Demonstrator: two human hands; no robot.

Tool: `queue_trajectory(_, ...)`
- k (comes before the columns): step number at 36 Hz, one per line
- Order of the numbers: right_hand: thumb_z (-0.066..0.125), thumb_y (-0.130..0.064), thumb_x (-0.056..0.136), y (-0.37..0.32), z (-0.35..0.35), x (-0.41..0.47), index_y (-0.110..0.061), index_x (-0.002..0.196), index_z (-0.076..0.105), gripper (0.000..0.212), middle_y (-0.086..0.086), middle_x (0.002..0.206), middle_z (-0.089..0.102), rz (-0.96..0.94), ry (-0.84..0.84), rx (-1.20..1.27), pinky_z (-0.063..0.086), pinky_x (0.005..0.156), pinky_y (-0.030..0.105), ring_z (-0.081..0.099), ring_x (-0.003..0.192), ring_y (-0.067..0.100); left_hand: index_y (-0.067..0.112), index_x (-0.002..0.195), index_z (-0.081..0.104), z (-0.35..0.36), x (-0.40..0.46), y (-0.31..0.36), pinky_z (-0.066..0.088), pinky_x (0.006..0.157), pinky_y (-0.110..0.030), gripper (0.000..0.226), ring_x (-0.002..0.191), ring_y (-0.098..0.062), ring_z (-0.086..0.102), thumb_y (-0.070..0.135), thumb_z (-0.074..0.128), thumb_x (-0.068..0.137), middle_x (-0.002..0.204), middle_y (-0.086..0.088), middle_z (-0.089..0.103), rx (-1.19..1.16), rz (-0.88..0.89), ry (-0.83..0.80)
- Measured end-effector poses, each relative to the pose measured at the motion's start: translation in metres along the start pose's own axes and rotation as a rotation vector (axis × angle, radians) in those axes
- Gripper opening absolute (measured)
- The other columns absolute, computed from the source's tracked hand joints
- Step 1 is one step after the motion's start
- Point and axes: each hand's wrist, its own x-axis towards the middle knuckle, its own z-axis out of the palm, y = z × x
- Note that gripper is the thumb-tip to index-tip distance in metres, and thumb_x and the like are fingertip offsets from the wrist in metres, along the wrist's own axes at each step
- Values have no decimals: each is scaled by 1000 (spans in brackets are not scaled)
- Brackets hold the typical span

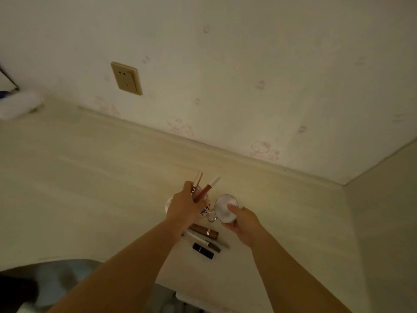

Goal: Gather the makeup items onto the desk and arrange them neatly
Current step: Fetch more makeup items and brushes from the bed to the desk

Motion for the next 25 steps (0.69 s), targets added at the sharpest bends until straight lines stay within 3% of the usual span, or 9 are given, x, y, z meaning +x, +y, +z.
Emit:
queue_trajectory(5,62,-25,89,-7,5,23,-5,125,45,45,14,125,50,-56,84,-223,55,71,33,56,103,29,20,107,42,-6,39,-4,40,49,-18,35,63,-12,57,30,66,84,82,5,58,125,79,-74)
queue_trajectory(9,64,-26,87,-10,9,38,-11,125,46,45,7,117,48,-133,174,-402,50,66,30,54,103,27,19,113,45,-9,62,-12,44,62,-25,40,73,-17,59,30,68,82,88,2,60,235,116,-128)
queue_trajectory(13,65,-29,86,-10,12,50,-11,123,51,44,8,119,52,-172,217,-514,50,87,42,53,103,26,21,115,47,-6,81,-24,42,71,-27,44,90,-21,59,37,69,80,99,-2,59,305,126,-147)
queue_trajectory(16,65,-32,86,-11,12,54,-11,122,54,44,10,121,56,-196,247,-601,48,94,45,55,109,29,21,124,45,-6,91,-29,41,77,-28,52,100,-23,55,42,66,81,109,-4,52,379,131,-166)
queue_trajectory(20,66,-33,85,-14,10,58,-13,121,58,42,7,118,61,-240,283,-742,43,83,28,57,106,23,22,130,44,-5,104,-34,45,81,-32,56,100,-24,55,44,64,83,112,-4,48,394,143,-182)
queue_trajectory(25,68,-37,80,-13,13,64,-17,114,62,40,8,118,56,-284,367,-889,46,79,28,57,101,23,25,133,43,-1,113,-35,48,86,-34,57,102,-25,56,45,63,84,119,-5,43,428,160,-232)
